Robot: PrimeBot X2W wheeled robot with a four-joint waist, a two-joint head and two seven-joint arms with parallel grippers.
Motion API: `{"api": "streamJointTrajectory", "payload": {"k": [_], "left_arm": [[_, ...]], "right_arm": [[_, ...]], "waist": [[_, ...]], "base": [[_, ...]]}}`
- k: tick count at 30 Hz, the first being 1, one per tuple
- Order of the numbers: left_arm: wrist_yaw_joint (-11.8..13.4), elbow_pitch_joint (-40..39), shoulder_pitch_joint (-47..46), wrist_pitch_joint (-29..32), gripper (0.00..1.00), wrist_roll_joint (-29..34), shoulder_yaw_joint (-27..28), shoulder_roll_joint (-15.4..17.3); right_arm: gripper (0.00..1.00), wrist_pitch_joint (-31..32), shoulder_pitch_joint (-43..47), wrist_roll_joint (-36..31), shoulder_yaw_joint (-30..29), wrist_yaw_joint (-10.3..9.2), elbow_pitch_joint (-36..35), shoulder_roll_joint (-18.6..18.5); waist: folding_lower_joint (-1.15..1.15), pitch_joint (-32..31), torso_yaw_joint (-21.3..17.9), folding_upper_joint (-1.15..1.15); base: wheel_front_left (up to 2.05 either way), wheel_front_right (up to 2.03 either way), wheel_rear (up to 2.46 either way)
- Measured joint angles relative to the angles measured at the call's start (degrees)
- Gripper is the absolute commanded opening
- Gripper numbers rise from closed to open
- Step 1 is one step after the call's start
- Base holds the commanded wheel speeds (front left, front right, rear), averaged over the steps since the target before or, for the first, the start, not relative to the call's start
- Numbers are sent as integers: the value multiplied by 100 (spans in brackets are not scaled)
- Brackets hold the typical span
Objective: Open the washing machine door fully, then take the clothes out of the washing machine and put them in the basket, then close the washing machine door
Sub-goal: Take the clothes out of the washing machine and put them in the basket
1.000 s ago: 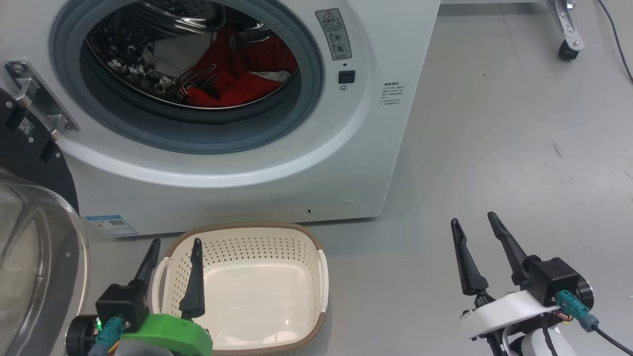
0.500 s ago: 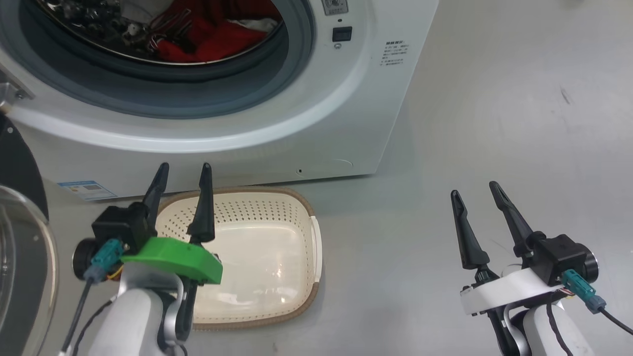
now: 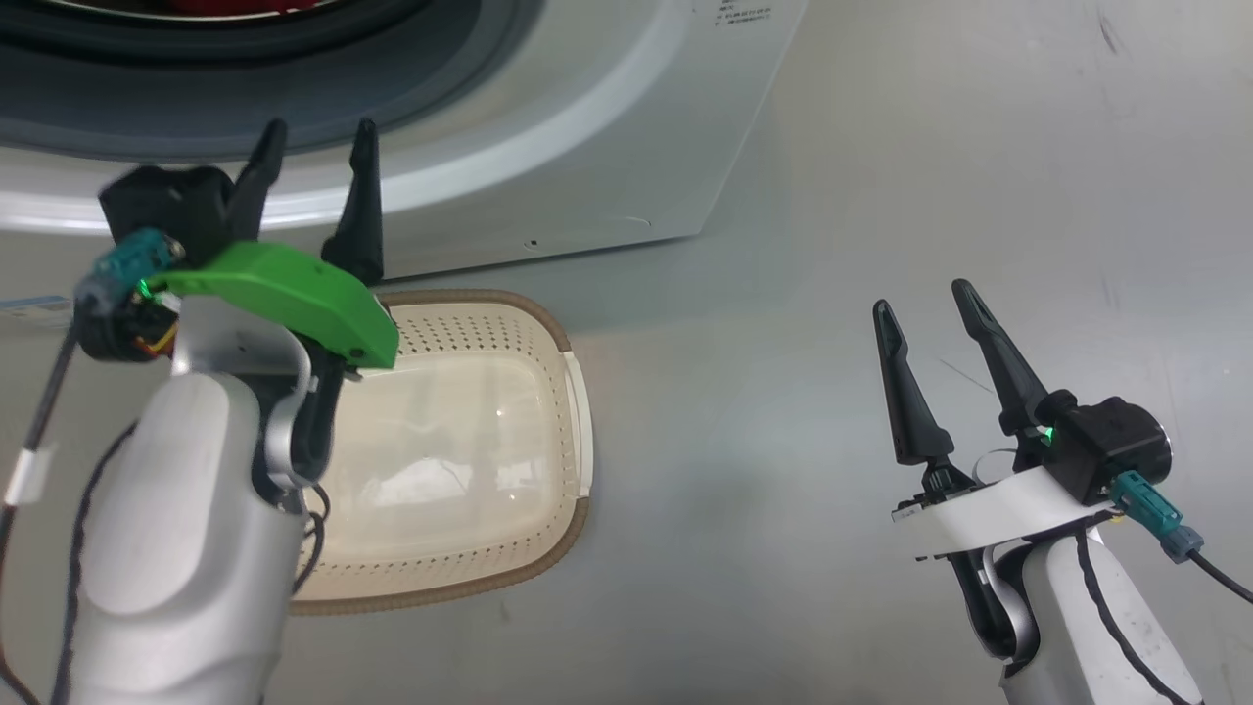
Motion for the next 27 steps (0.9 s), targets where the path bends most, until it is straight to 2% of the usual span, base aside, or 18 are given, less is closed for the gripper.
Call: {"api": "streamJointTrajectory", "payload": {"k": [17,27], "left_arm": [[-298,608,-1930,1328,100,-147,394,968],[-341,828,-2837,1831,100,-179,654,1407]], "right_arm": [[100,-1,-589,403,238,62,136,54],[100,-1,-799,867,556,79,110,60]], "waist": [[0,881,-756,0],[0,1265,-1129,0]], "base": [[0,0,0],[0,0,0]]}}
